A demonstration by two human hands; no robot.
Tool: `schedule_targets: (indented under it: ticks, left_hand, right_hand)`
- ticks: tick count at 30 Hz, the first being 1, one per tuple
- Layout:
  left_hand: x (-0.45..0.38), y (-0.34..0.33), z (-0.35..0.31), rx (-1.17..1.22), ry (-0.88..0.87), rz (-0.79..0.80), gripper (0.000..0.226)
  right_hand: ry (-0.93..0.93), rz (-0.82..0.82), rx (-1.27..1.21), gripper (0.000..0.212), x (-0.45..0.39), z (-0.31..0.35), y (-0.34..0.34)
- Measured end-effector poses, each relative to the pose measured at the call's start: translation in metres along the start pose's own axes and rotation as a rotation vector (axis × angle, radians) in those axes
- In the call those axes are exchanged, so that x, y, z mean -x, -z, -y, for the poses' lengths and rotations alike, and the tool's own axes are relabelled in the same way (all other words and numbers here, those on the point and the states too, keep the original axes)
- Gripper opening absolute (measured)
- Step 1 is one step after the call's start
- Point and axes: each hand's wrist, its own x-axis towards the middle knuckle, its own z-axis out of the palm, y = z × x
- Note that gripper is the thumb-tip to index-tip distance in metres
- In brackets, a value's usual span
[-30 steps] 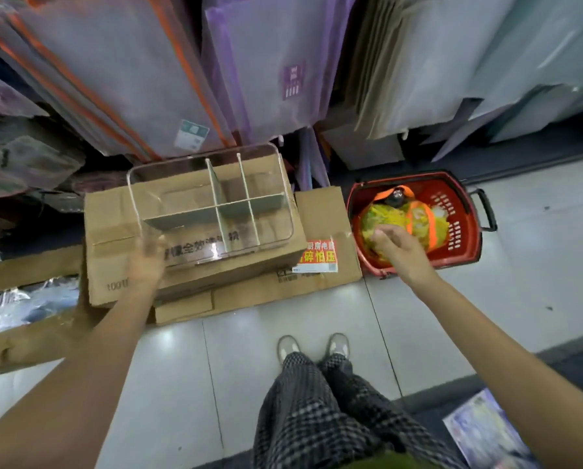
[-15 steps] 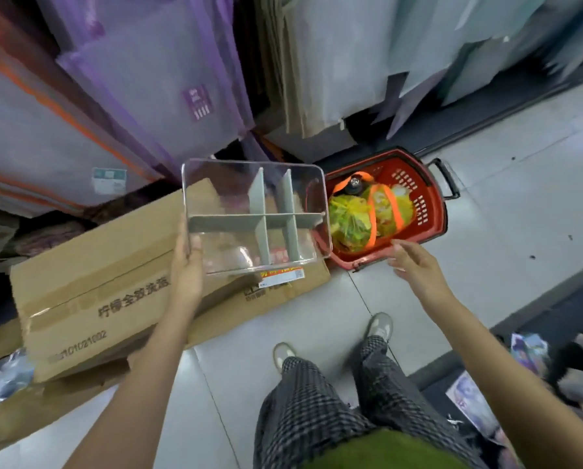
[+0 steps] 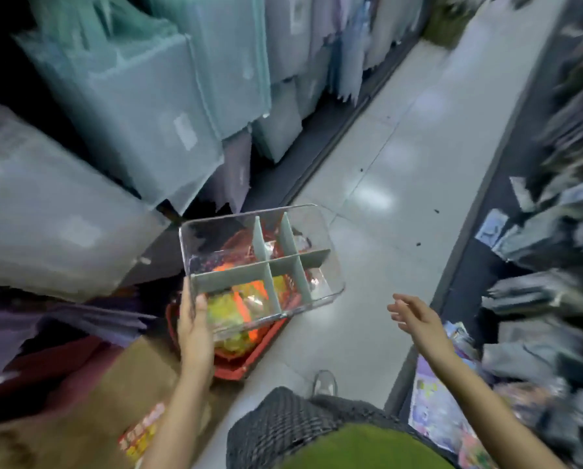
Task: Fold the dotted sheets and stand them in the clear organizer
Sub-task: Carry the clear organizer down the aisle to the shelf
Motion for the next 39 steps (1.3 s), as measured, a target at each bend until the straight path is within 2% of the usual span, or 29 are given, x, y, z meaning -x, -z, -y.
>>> schedule_targets:
  ticks: [8, 15, 22, 28, 34, 39]
  left_hand:
    - [-0.074, -0.178, -0.069, 0.002, -0.041, 0.141, 0.039]
    - [-0.174, -0.338, -0.126, 0.000, 0.012, 0.218, 0.039]
    - [-0.266, -0.519, -0.205, -0.034, -0.020, 0.320, 0.036]
    - [-0.321, -0.693, -0.251, -0.024, 0.030, 0.387, 0.037]
    - [-0.363, -0.879, -0.288, 0.001, 0.075, 0.434, 0.039]
    - [-0.389, -1.023, -0.345, -0.025, 0.016, 0.436, 0.040]
  right_hand:
    - [-0.004, -0.244, -0.170, 0.017, -0.109, 0.046, 0.117]
    - [0.004, -0.350, -0.232, 0.021, -0.238, 0.108, 0.190]
    - [-0.054, -0.414, -0.283, 0.026, -0.352, 0.175, 0.258]
    - [-0.145, -0.537, -0.301, 0.030, -0.449, 0.186, 0.338]
    - [-0.200, -0.607, -0.429, 0.029, -0.590, 0.197, 0.447]
    - [-0.142, -0.569, -0.411, 0.027, -0.722, 0.262, 0.569]
